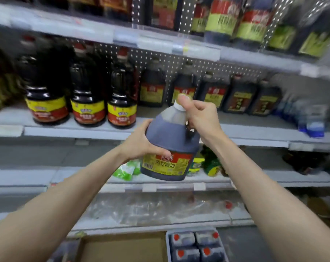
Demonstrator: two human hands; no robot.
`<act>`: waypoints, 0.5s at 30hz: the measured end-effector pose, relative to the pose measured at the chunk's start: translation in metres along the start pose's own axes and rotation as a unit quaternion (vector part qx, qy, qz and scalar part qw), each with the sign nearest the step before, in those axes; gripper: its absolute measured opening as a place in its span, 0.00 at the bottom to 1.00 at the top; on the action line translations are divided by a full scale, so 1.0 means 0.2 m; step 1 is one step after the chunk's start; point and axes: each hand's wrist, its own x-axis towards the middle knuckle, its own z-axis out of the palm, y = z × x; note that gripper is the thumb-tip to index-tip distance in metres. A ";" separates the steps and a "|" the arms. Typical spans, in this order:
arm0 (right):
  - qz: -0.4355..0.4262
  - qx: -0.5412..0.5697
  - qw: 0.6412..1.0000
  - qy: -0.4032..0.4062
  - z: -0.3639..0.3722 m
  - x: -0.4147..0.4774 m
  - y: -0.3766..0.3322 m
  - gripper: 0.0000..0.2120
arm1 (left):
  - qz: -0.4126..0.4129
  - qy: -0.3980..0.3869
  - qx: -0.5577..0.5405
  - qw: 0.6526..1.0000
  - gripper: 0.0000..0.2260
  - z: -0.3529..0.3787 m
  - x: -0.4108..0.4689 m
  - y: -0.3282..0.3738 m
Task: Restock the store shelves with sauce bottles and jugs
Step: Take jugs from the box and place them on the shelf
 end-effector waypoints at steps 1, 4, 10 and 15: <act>-0.008 0.004 1.000 -0.006 0.00 0.03 -0.06 0.31 | 0.012 0.012 0.014 1.000 0.38 -0.03 0.01 0.06; -0.006 -0.001 1.000 -0.023 0.00 0.10 -0.17 0.15 | 0.032 0.044 0.044 0.998 0.38 -0.10 0.04 0.18; -0.006 -0.031 0.996 -0.086 -0.04 0.21 -0.22 0.05 | 0.032 0.062 0.054 0.996 0.35 -0.14 0.14 0.23; -0.017 -0.035 0.994 -0.107 -0.08 0.38 -0.13 0.09 | 0.014 0.074 0.054 0.996 0.39 -0.14 0.32 0.19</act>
